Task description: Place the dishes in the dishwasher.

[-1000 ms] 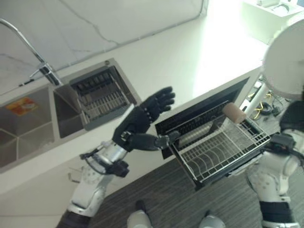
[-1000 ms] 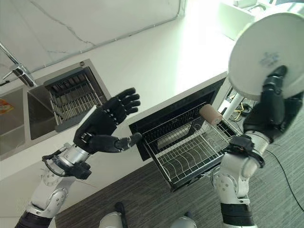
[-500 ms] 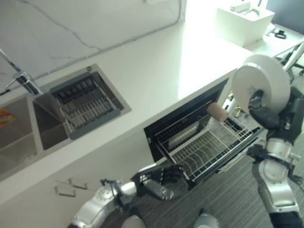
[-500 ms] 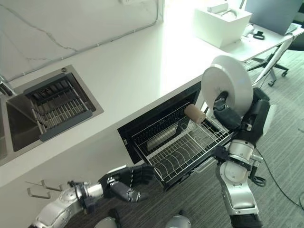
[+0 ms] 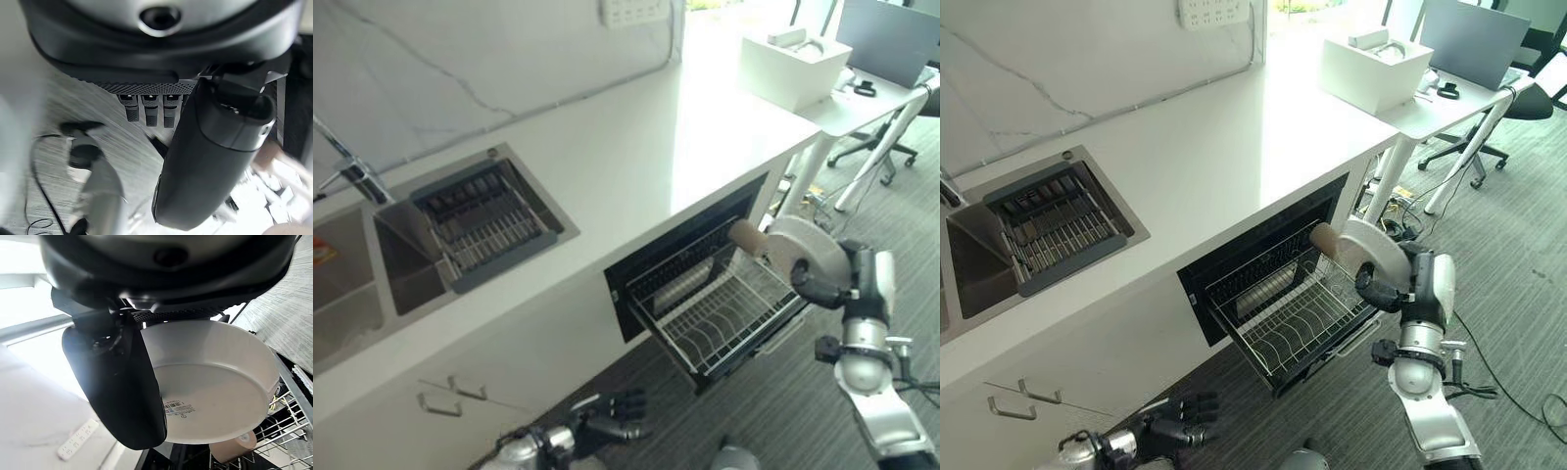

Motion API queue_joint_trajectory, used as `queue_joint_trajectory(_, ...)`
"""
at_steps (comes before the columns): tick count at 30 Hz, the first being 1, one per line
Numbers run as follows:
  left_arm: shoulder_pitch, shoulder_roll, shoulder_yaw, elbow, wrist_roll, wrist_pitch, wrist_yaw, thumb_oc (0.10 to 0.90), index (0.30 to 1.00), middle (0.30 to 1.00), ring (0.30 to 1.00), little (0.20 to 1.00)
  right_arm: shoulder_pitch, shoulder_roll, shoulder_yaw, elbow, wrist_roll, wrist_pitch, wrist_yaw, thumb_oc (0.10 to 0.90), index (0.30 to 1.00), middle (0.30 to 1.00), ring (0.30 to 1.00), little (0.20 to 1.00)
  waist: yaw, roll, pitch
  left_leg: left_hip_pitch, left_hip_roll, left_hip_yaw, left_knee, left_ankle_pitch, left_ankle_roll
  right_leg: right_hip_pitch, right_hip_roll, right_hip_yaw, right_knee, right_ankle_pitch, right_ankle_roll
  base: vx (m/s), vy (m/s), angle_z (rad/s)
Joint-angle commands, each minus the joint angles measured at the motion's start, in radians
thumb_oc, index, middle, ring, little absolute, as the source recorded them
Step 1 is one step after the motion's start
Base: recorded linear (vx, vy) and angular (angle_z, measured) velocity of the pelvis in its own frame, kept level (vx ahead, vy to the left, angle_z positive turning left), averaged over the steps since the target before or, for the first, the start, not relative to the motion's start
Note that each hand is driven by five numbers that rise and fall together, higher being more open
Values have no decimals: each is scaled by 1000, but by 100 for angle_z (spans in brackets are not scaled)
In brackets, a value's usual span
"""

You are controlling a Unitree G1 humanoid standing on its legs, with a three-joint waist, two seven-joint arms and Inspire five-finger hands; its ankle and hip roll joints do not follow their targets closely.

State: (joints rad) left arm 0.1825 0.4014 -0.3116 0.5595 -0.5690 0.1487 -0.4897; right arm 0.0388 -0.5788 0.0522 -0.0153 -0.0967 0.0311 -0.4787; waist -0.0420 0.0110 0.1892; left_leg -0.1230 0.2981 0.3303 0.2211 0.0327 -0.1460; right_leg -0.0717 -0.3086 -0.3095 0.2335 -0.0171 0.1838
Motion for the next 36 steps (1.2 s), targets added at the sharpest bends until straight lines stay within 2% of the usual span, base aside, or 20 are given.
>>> queue_joint_trajectory(1,-45,1,34,-15,78,-127,3,800,900,900,900,900,-151,-89,-45,-51,-133,-90,-45,400,300,300,300,300,36,-6,-10,74,-5,7,79,-176,10,11,34,-25,67,-110,11,20,-16,16)
queue_joint_trajectory(4,-33,-29,59,101,127,-176,32,800,900,900,900,900,-171,-90,-12,10,-201,-107,-79,400,300,300,300,300,57,-9,-14,69,-13,-10,79,-179,12,16,30,-36,67,-113,11,38,-19,15)
queue_joint_trajectory(5,-27,-52,90,200,164,-212,45,800,900,900,900,900,-193,-97,18,62,-237,-104,-97,400,300,300,300,300,76,-12,-18,65,-20,-25,79,-182,14,21,27,-45,67,-116,10,55,-15,23)
queue_joint_trajectory(7,-24,-62,102,245,178,-230,57,800,900,900,900,900,-205,-96,40,102,-256,-102,-103,400,300,300,300,300,87,-13,-22,61,-24,-35,79,-183,14,24,26,-51,67,-118,9,53,-3,24)
queue_joint_trajectory(15,-3,-60,104,328,212,-255,83,800,900,900,900,900,-265,-104,145,291,-340,-62,-121,400,300,300,300,300,144,-17,-29,45,-53,-83,79,-183,21,46,12,-85,67,-122,8,48,7,22)
queue_joint_trajectory(18,1,-54,104,334,203,-258,85,800,900,900,900,900,-287,-104,169,352,-341,-44,-121,400,300,300,300,300,157,-18,-27,34,-62,-97,79,-175,25,47,6,-98,67,-115,7,14,11,29)
queue_joint_trajectory(20,1,-53,97,347,182,-263,104,800,900,900,900,900,-312,-71,188,455,-233,-17,-128,400,300,300,300,300,175,-16,-21,29,-74,-113,79,-173,29,53,0,-111,67,-110,8,50,29,20)
queue_joint_trajectory(23,-9,-50,91,356,171,-265,130,800,900,900,900,900,-361,-50,218,543,-213,23,-145,400,300,300,300,300,195,-12,-12,21,-86,-127,79,-170,32,56,-7,-122,67,-105,8,30,24,19)
queue_joint_trajectory(24,-12,-47,86,360,164,-268,140,800,900,900,900,900,-391,-40,239,590,-213,44,-159,400,300,300,300,300,206,-9,-7,23,-89,-133,79,-173,31,63,-9,-128,67,-106,10,14,33,27)
queue_joint_trajectory(26,-21,-45,77,362,148,-270,159,800,900,900,900,900,-436,-21,262,669,-130,80,-177,400,300,300,300,300,222,-5,4,11,-99,-146,79,-163,36,61,-16,-141,67,-96,7,9,45,18)
queue_joint_trajectory(29,-78,-31,44,366,110,-274,159,800,900,900,900,900,-566,-8,317,807,-131,143,-211,400,300,300,300,300,252,11,48,-23,-112,-171,79,-158,37,38,-24,-151,67,-82,10,-162,36,28)
queue_joint_trajectory(30,-131,-22,24,377,71,-294,158,800,900,900,900,900,-662,-19,336,906,-117,154,-248,400,300,300,300,300,266,22,91,-58,-121,-188,79,-151,43,5,-27,-152,67,-66,12,-387,11,32)
queue_joint_trajectory(36,-212,-10,-18,377,4,-342,193,800,900,900,900,900,-832,-56,379,1065,-107,187,-305,400,300,300,300,300,293,47,168,-139,-137,-212,79,-140,56,-71,-32,-147,67,-42,16,-216,-8,10)
